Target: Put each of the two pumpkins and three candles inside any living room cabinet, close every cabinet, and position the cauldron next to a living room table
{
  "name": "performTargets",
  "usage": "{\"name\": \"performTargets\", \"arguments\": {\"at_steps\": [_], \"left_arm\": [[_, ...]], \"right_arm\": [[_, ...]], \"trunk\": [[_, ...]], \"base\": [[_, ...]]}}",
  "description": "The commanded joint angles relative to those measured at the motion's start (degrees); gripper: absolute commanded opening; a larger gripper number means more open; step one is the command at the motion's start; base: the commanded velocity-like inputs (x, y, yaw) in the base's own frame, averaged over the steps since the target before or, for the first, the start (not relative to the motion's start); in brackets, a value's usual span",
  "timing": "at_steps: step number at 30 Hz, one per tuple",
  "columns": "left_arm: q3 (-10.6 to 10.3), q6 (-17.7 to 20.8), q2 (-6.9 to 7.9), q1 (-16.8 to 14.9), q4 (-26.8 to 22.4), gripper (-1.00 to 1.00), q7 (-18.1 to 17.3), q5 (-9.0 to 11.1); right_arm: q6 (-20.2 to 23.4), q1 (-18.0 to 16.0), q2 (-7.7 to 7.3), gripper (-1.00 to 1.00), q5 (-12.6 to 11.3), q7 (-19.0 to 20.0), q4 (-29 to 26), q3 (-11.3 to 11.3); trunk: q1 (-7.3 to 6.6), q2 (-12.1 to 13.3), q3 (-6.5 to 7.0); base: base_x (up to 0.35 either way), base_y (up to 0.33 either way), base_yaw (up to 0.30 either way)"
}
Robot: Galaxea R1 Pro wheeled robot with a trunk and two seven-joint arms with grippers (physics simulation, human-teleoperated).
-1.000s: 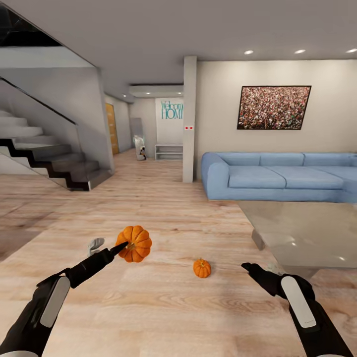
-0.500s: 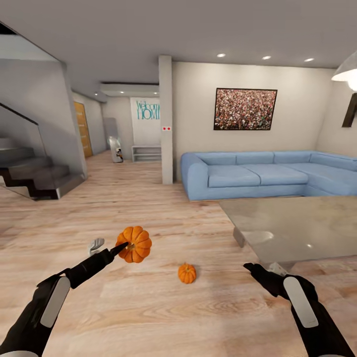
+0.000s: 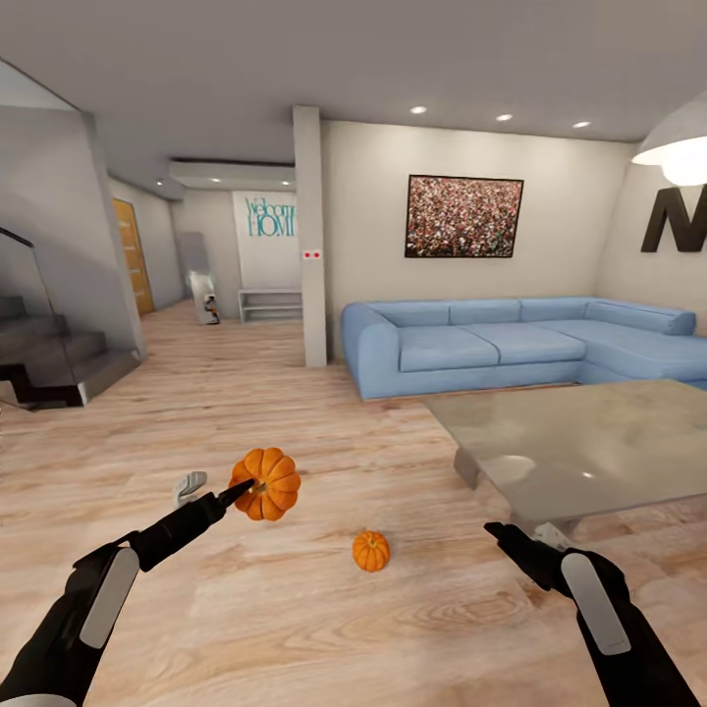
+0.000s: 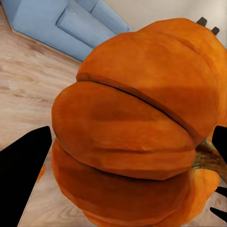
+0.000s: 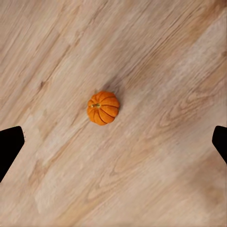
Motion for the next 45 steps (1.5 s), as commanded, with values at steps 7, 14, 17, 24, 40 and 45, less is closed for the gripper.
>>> {"name": "performTargets", "arguments": {"at_steps": [7, 14, 17, 24, 40, 45], "left_arm": [[0.07, 0.40, -0.02, 0.02, -0.01, -1.00, 0.01, 1.04], [0.07, 0.39, 0.00, -0.04, -0.01, -1.00, 0.17, 0.73], [0.07, 0.39, 0.00, -0.04, -0.01, -1.00, 0.21, 0.66], [0.07, 0.46, 0.00, -0.12, -0.01, -1.00, 0.22, 0.57], [0.14, 0.25, -0.13, 0.04, -0.01, -1.00, 0.20, 0.49], [0.15, 0.22, -0.20, 0.04, 0.02, -1.00, 0.10, 0.38]], "right_arm": [[0.18, -0.03, 0.00, 1.00, -0.65, -0.52, -0.10, 0.12], [0.20, -0.03, 0.00, 1.00, -0.65, -0.52, -0.10, 0.10], [0.20, -0.03, 0.00, 1.00, -0.65, -0.52, -0.10, 0.14], [0.61, -0.05, 0.04, 1.00, -0.59, -0.72, 0.59, 0.35], [-10.70, -0.82, 2.49, 1.00, -0.19, -1.27, 17.72, 0.95], [-14.77, -1.17, 3.78, 1.00, -0.41, -1.00, 20.34, 1.20]], "trunk": [[-0.01, -0.03, -0.06], [-0.01, -0.03, -0.06], [-0.01, -0.03, -0.06], [-0.01, -0.03, -0.06], [-0.01, -0.03, -0.06], [-0.01, -0.03, -0.06]], "base": [[0.024, 0.128, -0.002], [0.218, 0.148, 0.000], [0.276, 0.169, 0.000], [0.198, 0.222, 0.000], [0.032, 0.133, 0.000], [0.001, 0.003, 0.000]]}}
